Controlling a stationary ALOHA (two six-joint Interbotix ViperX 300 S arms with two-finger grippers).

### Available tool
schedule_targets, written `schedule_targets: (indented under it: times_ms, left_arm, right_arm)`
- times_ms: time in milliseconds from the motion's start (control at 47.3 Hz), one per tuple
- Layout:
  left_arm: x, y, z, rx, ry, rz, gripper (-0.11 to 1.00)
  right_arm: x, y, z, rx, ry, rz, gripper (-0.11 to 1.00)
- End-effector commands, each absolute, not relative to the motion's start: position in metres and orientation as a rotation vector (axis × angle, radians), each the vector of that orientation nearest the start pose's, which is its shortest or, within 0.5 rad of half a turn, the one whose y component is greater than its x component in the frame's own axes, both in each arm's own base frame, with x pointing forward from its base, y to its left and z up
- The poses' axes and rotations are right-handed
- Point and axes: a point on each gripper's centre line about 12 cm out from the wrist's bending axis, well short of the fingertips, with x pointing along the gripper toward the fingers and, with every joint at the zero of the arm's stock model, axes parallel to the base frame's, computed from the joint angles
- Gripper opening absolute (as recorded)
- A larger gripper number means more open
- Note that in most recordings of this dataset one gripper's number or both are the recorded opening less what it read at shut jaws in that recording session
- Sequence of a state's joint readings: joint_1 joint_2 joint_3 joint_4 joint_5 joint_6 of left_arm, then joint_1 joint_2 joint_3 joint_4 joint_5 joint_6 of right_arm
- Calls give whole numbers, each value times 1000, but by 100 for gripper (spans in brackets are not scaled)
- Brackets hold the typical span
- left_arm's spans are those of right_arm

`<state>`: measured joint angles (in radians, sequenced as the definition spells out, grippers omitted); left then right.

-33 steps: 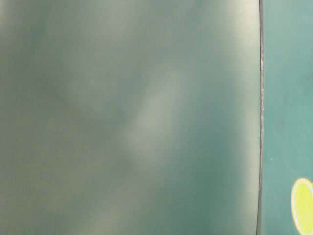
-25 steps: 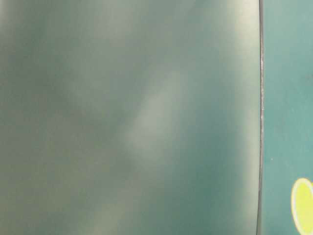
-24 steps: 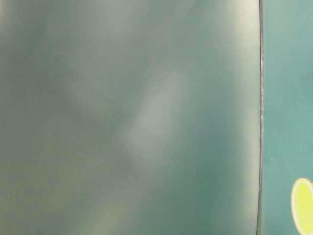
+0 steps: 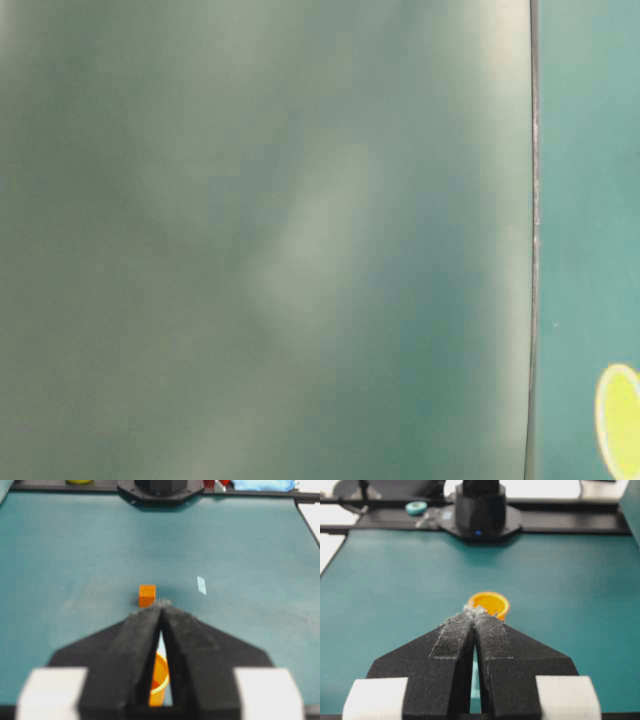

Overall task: Move the cup to the right with left arm.
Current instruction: 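Open the left gripper while holding position near the orange cup, then move the open left gripper rightward to surround the orange cup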

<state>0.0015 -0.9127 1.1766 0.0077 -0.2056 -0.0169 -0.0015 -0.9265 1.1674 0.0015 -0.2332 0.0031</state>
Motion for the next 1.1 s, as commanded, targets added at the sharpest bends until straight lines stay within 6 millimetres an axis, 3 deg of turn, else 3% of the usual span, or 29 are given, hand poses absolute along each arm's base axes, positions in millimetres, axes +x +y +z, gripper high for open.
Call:
schedule_targets:
  times_ms: [0,296,486,740,1078]
  left_arm:
    - [212,0,272,-10,55,-2,17]
    - [224,-2,256,-22,118,-7,47]
    - [231,-3,250,-33,138,-14,49]
    - [239,-4,240,-40,197,-14,64]
    - [255,-4,211,-40,393,-7,72]
  right_arm:
    - [208,0,295,6,-25,-2,-1]
    - [208,0,295,9,-23,-2,-1]
    - [208,0,296,11,-26,-2,0]
    - [208,-1,296,17,-26,-3,-1]
    - [208,-1,296,24,-23,-4,0]
